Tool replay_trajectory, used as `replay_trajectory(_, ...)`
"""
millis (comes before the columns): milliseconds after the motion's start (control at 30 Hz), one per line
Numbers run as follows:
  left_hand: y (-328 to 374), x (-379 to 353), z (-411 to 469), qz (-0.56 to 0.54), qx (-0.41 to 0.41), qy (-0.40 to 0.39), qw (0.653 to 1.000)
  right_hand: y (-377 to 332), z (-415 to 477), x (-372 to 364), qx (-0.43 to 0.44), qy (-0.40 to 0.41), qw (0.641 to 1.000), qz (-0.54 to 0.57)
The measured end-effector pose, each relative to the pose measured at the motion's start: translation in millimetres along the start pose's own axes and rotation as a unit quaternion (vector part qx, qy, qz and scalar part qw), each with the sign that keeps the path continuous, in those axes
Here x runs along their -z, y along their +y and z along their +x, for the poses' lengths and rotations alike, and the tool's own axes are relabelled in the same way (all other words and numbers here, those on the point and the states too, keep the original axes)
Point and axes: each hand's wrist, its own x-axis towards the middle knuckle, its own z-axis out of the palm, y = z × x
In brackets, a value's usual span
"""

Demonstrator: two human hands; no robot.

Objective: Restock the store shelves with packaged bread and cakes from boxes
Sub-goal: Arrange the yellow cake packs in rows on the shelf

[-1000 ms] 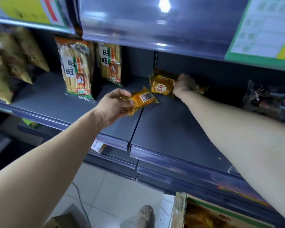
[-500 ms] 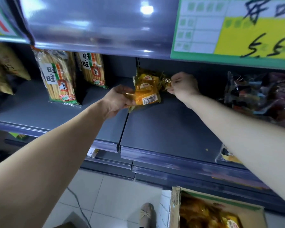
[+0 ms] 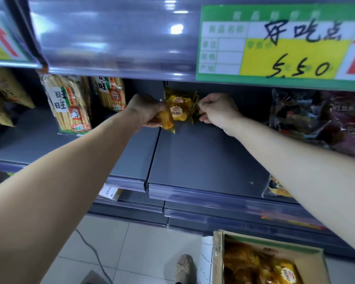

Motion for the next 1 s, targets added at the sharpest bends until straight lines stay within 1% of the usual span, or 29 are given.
replay_trajectory(33, 1, -1, 2, 0.033, -0.002, 0.006, 0.999, -2, -1, -2, 0.001, -0.002, 1.000, -0.005)
replay_trajectory(100, 5, -8, 3, 0.070, 0.002, -0.012, 0.997, -4, -1, -5, -0.002, -0.008, 1.000, -0.006)
replay_trajectory(167, 8, -19, 3, 0.082, 0.020, -0.041, 0.996, -4, -2, -6, -0.011, -0.021, 1.000, -0.007)
replay_trajectory(233, 13, -32, 5, 0.090, 0.019, -0.042, 0.995, -1, -2, -5, -0.020, -0.033, 0.999, -0.012)
replay_trajectory(300, 19, -41, 7, 0.067, 0.012, -0.050, 0.996, 4, -2, -3, -0.031, -0.037, 0.998, -0.027)
replay_trajectory(367, 24, -46, 11, 0.037, 0.017, -0.079, 0.996, 11, 0, 0, -0.042, -0.044, 0.998, -0.031)
replay_trajectory(467, 27, -45, 13, 0.029, 0.022, -0.109, 0.993, 19, 1, 3, -0.060, -0.070, 0.995, -0.033)
replay_trajectory(533, 25, -44, 16, 0.029, 0.024, -0.123, 0.992, 23, 3, 1, -0.077, -0.093, 0.993, -0.013)
replay_trajectory(633, 21, -43, 17, -0.001, 0.025, -0.166, 0.986, 28, 8, -5, -0.093, -0.111, 0.989, 0.019)
replay_trajectory(700, 18, -41, 19, -0.016, 0.010, -0.155, 0.988, 31, 11, -11, -0.093, -0.112, 0.989, 0.009)
replay_trajectory(767, 14, -37, 25, -0.006, 0.004, -0.108, 0.994, 34, 14, -17, -0.089, -0.117, 0.989, -0.018)
replay_trajectory(833, 8, -29, 29, 0.074, 0.017, -0.032, 0.997, 37, 15, -24, -0.095, -0.126, 0.987, -0.042)
replay_trajectory(867, 4, -24, 29, 0.120, 0.031, -0.003, 0.992, 38, 15, -27, -0.101, -0.125, 0.986, -0.051)
replay_trajectory(900, -1, -21, 29, 0.149, 0.047, 0.006, 0.988, 39, 15, -31, -0.103, -0.120, 0.986, -0.060)
replay_trajectory(933, -7, -18, 29, 0.160, 0.068, -0.007, 0.985, 40, 16, -35, -0.102, -0.111, 0.986, -0.068)
replay_trajectory(1000, -16, -18, 24, 0.146, 0.108, -0.062, 0.981, 43, 17, -42, -0.099, -0.092, 0.988, -0.078)
